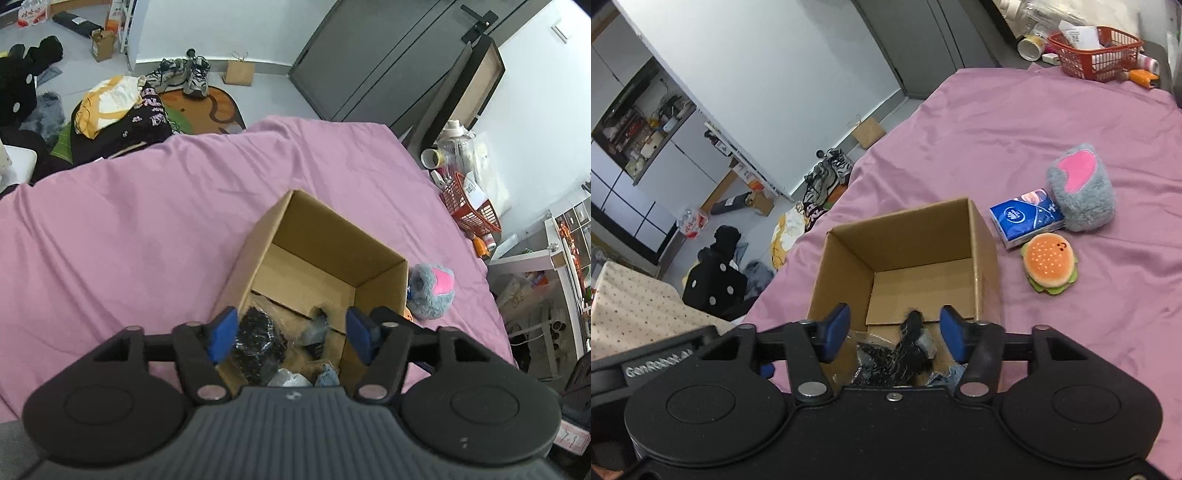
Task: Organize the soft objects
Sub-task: 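Release the denim plush into the box with the left gripper while the right gripper releases its plush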
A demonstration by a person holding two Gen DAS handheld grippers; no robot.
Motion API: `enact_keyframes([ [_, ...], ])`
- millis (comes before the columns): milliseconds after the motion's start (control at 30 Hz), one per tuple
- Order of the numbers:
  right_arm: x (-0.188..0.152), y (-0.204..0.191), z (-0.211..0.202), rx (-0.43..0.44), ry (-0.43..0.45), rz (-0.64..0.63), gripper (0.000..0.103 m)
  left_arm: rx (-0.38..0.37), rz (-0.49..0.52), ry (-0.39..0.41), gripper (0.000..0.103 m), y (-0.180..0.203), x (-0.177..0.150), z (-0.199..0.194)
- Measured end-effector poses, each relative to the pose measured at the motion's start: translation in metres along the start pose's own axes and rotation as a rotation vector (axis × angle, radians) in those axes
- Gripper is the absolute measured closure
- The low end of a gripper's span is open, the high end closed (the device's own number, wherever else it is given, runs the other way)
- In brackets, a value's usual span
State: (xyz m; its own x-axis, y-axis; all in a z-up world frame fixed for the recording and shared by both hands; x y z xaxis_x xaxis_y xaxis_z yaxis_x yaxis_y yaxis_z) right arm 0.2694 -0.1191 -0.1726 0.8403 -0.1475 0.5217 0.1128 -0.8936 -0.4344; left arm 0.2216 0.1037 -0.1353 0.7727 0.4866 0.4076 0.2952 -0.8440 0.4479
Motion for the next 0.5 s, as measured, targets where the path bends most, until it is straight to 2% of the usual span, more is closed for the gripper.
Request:
enact_keyframes([
  [67,0.000,0.005,-0.003,0.006,-0.002,0.018,0.048,-0.008,0.005,-0.003,0.028,0.001,0.000,-0.002],
  [500,0.004,0.040,-0.052,-0.011,0.058,0.032,0.038,0.047,0.033,0.042,0.026,0.025,-0.016,-0.022],
])
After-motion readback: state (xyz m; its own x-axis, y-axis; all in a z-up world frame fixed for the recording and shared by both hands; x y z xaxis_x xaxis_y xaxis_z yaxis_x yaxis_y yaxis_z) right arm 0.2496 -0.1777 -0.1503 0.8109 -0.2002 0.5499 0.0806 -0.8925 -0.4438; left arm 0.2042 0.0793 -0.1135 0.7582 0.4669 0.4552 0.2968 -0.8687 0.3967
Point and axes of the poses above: each gripper's, at about its wrist camera, not at the fingertips, and z roughly the way its jaws point, y to its right, x to its top, the point moved 1 cm from there along z, roughly the way its jaws point
